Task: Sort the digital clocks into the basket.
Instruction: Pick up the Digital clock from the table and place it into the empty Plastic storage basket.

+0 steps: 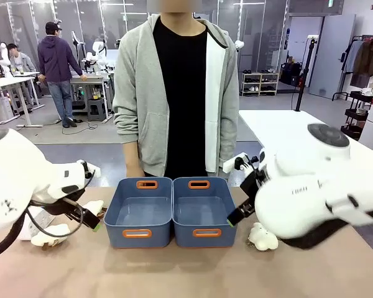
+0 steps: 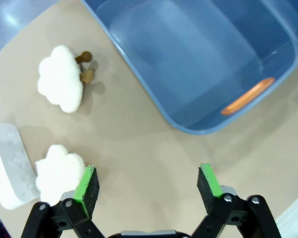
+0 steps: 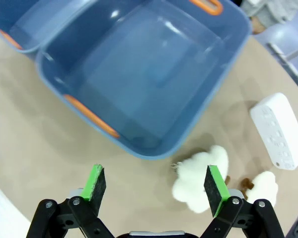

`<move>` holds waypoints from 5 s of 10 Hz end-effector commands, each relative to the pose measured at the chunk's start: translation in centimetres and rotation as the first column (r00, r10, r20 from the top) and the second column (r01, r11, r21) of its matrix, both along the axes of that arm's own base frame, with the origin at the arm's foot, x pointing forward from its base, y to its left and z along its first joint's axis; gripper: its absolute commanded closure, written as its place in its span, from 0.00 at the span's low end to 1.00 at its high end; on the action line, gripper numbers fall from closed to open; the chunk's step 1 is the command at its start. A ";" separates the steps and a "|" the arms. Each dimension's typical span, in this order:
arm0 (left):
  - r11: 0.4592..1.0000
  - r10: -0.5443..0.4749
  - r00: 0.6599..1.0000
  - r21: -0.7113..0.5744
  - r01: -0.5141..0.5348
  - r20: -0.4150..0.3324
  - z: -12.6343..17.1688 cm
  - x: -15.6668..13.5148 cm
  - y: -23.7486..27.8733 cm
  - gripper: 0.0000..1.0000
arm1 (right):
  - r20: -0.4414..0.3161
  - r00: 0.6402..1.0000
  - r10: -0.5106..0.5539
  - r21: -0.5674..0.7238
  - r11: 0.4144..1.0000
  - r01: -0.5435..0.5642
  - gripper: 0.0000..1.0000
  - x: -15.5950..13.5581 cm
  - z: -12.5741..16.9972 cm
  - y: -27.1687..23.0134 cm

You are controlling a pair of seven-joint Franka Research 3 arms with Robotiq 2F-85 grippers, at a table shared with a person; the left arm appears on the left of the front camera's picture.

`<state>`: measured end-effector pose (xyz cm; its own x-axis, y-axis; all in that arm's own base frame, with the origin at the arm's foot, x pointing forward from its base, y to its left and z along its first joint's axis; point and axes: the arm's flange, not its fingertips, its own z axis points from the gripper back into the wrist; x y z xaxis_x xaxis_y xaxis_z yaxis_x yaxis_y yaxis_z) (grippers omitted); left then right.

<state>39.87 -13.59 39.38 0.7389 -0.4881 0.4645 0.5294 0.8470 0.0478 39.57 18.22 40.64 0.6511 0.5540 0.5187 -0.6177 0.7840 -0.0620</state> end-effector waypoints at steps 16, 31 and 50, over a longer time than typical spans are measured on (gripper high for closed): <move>0.375 0.188 0.969 -0.924 0.081 0.161 5.1 -19.1 32.2 0.00 | -0.170 0.985 0.032 0.907 0.396 0.144 0.00 -10.2 5.7 -36.5; 0.360 0.206 0.967 -0.931 0.070 0.152 5.8 -18.0 36.8 0.00 | -0.198 0.980 0.019 0.902 0.395 0.175 0.00 -10.8 5.3 -37.7; 0.360 0.206 0.967 -0.931 0.070 0.152 5.8 -18.0 36.8 0.00 | -0.071 0.941 0.330 -0.205 0.919 -0.337 0.00 5.2 8.5 -24.9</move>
